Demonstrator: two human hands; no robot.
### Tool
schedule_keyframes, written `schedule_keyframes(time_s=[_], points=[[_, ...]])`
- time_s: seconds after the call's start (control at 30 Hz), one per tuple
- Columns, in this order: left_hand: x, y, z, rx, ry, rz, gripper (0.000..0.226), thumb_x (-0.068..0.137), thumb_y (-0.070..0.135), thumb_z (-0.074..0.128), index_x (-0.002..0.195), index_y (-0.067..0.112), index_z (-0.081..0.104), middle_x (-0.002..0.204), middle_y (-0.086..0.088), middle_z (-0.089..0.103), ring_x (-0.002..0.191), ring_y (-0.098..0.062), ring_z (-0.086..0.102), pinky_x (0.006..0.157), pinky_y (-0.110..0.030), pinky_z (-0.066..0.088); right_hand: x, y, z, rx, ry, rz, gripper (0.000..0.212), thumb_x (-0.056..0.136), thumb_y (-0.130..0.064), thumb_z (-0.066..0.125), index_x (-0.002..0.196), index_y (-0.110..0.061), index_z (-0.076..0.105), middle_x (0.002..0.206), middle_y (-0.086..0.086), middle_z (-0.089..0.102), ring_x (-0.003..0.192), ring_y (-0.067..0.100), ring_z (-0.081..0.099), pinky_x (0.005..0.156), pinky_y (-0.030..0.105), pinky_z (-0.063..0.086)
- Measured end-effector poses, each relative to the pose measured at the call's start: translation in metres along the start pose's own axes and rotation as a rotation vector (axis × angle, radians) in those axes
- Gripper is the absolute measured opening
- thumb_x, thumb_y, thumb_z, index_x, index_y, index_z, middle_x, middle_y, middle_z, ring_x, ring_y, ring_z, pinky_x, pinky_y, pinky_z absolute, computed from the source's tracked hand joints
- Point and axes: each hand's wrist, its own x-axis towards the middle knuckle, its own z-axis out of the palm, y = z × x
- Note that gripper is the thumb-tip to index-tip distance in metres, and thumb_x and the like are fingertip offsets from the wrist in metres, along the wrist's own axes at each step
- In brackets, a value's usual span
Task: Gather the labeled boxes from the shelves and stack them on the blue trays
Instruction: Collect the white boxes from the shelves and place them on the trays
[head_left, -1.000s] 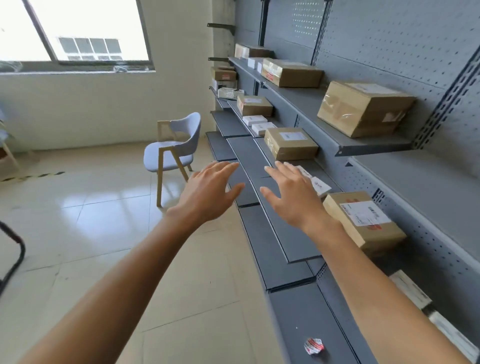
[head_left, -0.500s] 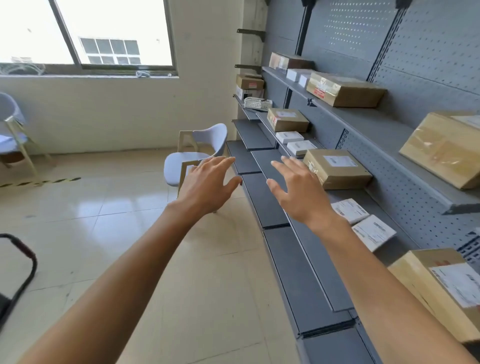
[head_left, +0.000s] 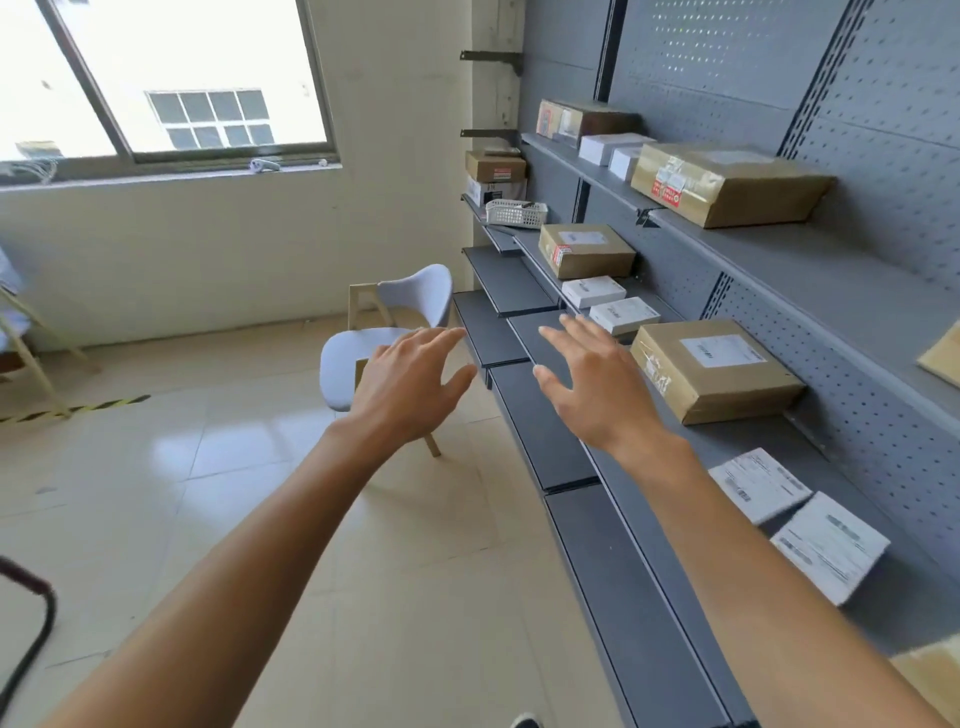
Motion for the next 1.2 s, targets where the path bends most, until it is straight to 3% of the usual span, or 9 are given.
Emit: schedule_keyframes(time_s=[0.57, 0.83, 1.0, 1.2], points=[[0.208, -0.004, 0.069, -0.019, -0.008, -0.036, 0.050, 0.098, 0.046, 0.053, 0.143, 0.024, 0.052, 0.143, 0.001, 0.058, 0.129, -0.026, 0.054, 0.098, -0.046, 0.047, 0.187, 0.103, 0.021, 0.020, -0.003, 0.065, 0.056, 0.098, -0.034, 0.057, 0.151, -0.023, 0.041, 0.161, 0.006, 0.032, 0.150, 0.024, 0.022, 0.118, 0.044, 0.028], [0.308, -0.063, 0.103, -0.060, 0.014, 0.020, 0.050, 0.098, 0.046, 0.055, 0.142, 0.023, 0.053, 0.141, 0.001, 0.059, 0.129, -0.026, 0.053, 0.096, -0.043, 0.046, 0.277, 0.117, 0.058, -0.051, 0.006, 0.108, 0.056, 0.098, -0.034, 0.058, 0.150, -0.022, 0.043, 0.162, 0.007, 0.029, 0.150, 0.023, 0.020, 0.117, 0.047, 0.029], [0.390, -0.107, 0.104, -0.109, 0.004, 0.095, 0.052, 0.098, 0.046, 0.053, 0.146, 0.026, 0.049, 0.147, 0.003, 0.054, 0.135, -0.024, 0.048, 0.105, -0.044, 0.040, 0.350, 0.115, 0.079, -0.115, 0.014, 0.140, 0.055, 0.098, -0.033, 0.056, 0.150, -0.023, 0.043, 0.161, 0.007, 0.032, 0.149, 0.023, 0.022, 0.114, 0.046, 0.030], [0.466, -0.145, 0.109, -0.094, -0.040, 0.189, 0.053, 0.099, 0.046, 0.052, 0.148, 0.027, 0.046, 0.149, 0.003, 0.052, 0.138, -0.024, 0.044, 0.106, -0.046, 0.039, 0.415, 0.115, 0.099, -0.192, 0.086, 0.186, 0.049, 0.095, -0.032, 0.059, 0.142, -0.021, 0.051, 0.153, 0.008, 0.044, 0.143, 0.026, 0.032, 0.110, 0.045, 0.033]])
